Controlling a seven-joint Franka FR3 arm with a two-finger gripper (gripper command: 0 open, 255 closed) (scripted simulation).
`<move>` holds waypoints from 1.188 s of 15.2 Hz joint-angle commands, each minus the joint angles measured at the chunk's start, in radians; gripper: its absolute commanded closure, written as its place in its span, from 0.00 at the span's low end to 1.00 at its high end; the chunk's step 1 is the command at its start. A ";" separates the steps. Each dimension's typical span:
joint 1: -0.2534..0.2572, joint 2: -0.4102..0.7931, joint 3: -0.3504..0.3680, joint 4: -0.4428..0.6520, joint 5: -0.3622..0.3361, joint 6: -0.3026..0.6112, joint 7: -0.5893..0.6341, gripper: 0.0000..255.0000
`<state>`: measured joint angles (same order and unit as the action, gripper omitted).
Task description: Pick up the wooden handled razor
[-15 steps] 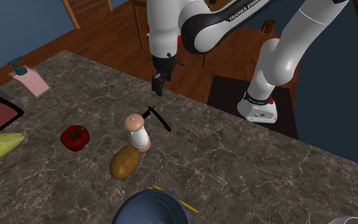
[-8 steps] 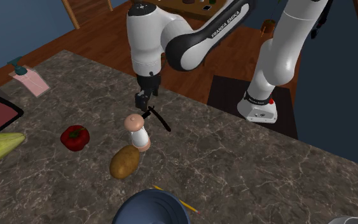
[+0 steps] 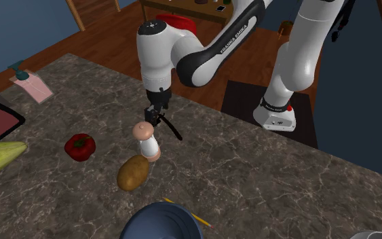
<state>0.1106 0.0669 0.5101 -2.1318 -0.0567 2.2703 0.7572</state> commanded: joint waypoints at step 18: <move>-0.004 -0.050 0.001 0.054 0.034 -0.097 -0.024 1.00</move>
<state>0.1071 0.0206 0.5111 -2.0868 -0.0255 2.1864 0.7356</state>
